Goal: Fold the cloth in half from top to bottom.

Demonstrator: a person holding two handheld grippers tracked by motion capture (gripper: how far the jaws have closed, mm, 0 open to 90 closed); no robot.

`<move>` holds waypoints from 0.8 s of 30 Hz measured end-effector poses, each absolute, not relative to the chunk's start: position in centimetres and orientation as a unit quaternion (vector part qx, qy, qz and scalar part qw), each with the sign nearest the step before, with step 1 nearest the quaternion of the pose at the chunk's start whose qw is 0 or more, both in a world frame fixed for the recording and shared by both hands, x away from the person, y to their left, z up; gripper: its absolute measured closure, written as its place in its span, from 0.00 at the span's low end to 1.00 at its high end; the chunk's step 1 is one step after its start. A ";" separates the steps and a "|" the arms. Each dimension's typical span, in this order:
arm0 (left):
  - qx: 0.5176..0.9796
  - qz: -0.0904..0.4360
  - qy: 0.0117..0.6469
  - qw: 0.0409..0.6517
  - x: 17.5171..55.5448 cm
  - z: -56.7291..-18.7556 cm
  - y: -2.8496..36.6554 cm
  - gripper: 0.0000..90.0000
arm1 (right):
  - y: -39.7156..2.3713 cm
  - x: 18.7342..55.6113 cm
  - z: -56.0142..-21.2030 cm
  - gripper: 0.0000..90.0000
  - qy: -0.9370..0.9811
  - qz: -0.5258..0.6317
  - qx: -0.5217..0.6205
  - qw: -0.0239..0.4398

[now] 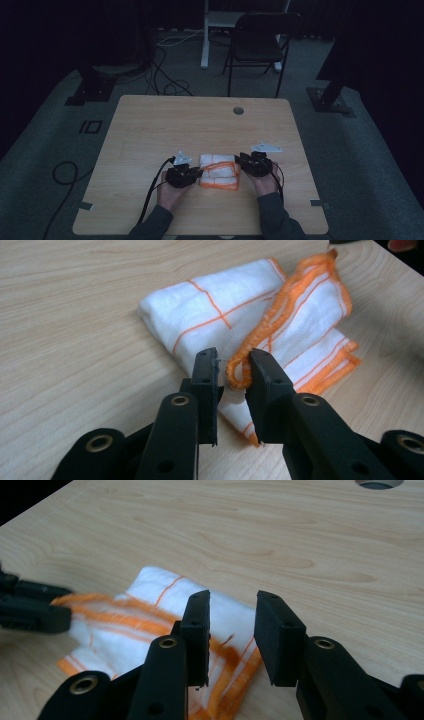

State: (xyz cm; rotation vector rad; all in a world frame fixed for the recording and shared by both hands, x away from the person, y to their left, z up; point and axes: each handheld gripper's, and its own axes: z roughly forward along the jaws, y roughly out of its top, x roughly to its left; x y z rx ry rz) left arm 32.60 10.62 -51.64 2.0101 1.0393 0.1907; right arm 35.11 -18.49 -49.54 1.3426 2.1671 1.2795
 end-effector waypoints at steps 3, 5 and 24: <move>0.804 0.076 0.413 0.420 32.3 -51.7 10.8 0.82 | -18.4 35.3 -49.6 0.75 0.751 0.443 0.468 0.145; 0.806 0.078 0.412 0.419 32.2 -51.6 10.8 0.82 | -18.3 35.4 -49.6 0.75 0.753 0.441 0.467 0.145; 0.789 0.101 0.416 0.442 32.4 -49.8 12.0 0.73 | -17.2 33.4 -50.6 0.74 0.789 0.423 0.432 0.108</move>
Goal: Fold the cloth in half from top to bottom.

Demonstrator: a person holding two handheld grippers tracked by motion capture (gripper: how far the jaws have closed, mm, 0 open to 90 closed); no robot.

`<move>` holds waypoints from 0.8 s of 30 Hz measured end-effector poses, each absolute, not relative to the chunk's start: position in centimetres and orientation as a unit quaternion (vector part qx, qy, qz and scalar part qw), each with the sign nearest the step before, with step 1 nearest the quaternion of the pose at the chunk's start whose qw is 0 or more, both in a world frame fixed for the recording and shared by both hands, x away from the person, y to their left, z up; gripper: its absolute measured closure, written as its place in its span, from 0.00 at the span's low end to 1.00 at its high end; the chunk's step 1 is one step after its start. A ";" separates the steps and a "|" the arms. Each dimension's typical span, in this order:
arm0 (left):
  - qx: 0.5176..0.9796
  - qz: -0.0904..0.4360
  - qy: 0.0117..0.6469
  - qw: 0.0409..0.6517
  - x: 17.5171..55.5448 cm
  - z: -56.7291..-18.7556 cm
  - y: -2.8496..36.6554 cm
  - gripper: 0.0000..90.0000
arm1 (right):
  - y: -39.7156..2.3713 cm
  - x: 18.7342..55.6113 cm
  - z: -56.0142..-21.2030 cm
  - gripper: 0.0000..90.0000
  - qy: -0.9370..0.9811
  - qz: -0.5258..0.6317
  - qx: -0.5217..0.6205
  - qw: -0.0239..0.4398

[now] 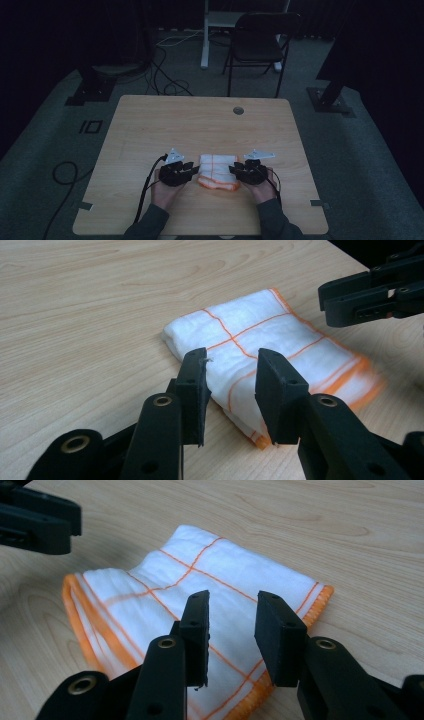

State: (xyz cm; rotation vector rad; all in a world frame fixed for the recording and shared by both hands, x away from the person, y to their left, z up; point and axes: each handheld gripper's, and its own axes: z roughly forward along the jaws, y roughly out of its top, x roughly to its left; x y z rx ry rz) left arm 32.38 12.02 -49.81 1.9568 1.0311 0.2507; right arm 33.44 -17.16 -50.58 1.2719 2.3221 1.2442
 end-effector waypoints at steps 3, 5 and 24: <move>0.791 0.100 0.415 0.438 32.5 -50.1 11.6 0.73 | -17.3 33.5 -50.5 0.73 0.786 0.426 0.434 0.113; 0.792 0.098 0.415 0.438 32.6 -50.3 11.4 0.73 | -17.4 33.6 -50.5 0.73 0.783 0.427 0.437 0.117; 0.791 0.106 0.421 0.432 32.4 -51.6 12.1 0.71 | -19.0 33.1 -51.0 0.68 0.769 0.420 0.452 0.167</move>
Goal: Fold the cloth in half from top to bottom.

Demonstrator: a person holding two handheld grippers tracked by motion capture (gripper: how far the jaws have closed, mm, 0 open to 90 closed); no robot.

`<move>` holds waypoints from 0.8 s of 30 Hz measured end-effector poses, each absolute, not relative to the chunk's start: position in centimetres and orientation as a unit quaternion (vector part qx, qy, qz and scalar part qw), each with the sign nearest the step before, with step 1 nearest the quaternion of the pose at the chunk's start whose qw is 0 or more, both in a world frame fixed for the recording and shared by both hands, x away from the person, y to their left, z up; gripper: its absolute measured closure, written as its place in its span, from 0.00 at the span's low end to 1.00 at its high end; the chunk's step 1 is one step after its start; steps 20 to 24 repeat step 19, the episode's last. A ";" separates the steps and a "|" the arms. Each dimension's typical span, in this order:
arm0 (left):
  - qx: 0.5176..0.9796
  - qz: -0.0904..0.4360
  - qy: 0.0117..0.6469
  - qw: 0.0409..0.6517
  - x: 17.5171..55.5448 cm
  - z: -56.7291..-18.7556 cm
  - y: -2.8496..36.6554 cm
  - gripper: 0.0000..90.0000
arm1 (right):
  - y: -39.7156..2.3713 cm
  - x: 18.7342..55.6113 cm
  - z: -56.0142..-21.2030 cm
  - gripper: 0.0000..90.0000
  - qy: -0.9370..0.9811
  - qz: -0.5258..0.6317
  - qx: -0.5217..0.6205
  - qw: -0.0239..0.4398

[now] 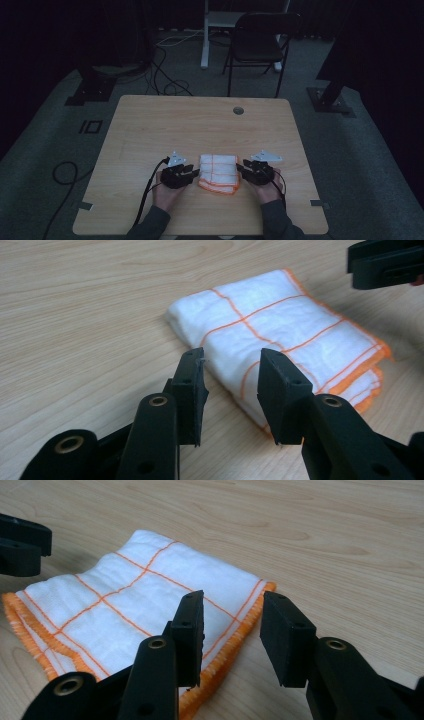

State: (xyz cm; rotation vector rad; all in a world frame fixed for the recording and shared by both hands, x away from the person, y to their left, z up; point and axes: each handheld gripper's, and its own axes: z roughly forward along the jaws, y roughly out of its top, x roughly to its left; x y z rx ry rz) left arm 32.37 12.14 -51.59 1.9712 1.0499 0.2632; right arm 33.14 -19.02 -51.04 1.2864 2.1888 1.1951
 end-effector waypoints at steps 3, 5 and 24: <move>0.788 0.111 0.424 0.431 32.4 -51.6 12.7 0.71 | -19.4 33.1 -51.1 0.68 0.766 0.421 0.455 0.172; 0.786 0.112 0.427 0.432 32.4 -51.5 13.0 0.71 | -19.8 33.0 -51.1 0.68 0.764 0.419 0.460 0.173; 0.776 0.122 0.443 0.433 32.5 -51.6 14.5 0.71 | -21.7 32.8 -51.8 0.67 0.748 0.413 0.488 0.176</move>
